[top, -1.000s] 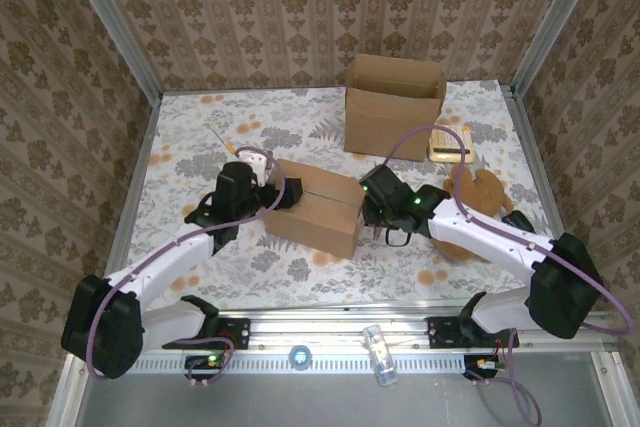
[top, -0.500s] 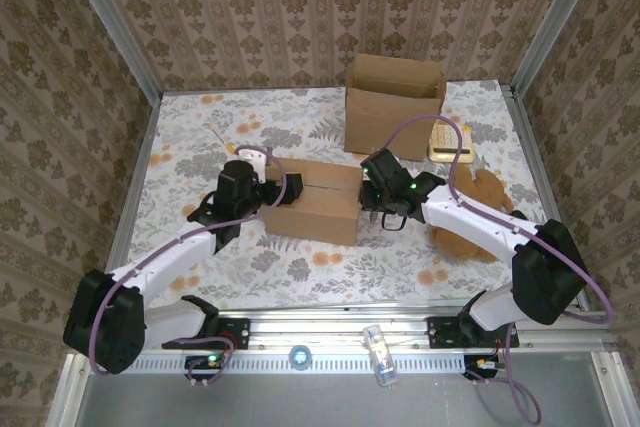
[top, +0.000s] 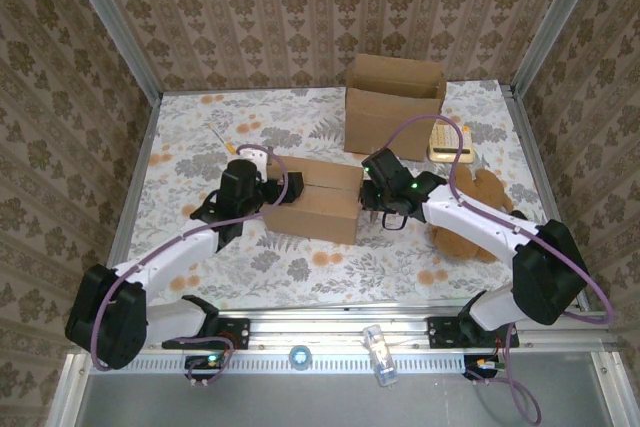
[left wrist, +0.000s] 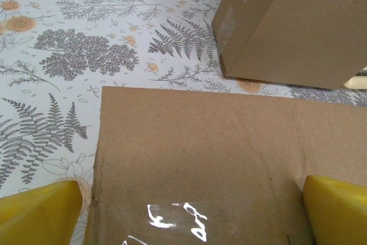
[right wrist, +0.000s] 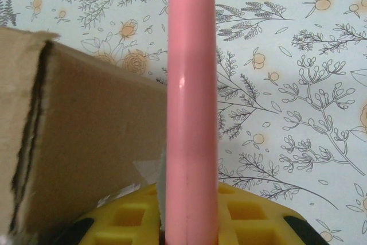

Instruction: Unpack the express box

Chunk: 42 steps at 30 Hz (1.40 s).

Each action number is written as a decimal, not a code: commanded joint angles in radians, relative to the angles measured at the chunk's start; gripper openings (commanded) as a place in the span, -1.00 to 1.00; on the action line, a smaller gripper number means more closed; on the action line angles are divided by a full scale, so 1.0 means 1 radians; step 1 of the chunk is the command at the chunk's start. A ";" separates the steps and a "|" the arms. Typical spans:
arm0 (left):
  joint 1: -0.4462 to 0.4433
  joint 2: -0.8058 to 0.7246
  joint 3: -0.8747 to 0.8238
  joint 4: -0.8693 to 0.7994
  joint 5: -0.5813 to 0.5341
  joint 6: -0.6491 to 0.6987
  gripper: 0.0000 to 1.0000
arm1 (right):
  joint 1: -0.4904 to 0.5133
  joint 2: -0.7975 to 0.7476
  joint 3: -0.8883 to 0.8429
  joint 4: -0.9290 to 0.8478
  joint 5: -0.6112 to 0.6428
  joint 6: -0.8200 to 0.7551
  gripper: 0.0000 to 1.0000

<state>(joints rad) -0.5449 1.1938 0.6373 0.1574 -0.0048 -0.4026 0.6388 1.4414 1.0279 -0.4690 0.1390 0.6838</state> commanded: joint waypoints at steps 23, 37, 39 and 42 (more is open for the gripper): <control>0.001 0.048 -0.054 -0.102 -0.081 -0.034 0.89 | -0.126 -0.414 -0.065 -0.236 -0.718 -0.118 -1.00; 0.004 0.085 -0.023 -0.107 -0.060 -0.003 0.90 | -0.203 -0.313 -0.029 -0.293 -0.805 -0.164 -1.00; 0.005 0.085 -0.020 -0.109 -0.059 -0.001 0.90 | -0.208 -0.299 -0.024 -0.294 -0.799 -0.168 -1.00; 0.006 0.084 -0.020 -0.112 -0.057 -0.001 0.91 | -0.219 -0.284 -0.023 -0.288 -0.793 -0.171 -1.00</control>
<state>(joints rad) -0.5480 1.2316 0.6441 0.1944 -0.0498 -0.4408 0.4297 1.1473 0.9668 -0.7422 -0.6235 0.5381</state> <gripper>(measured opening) 0.952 0.172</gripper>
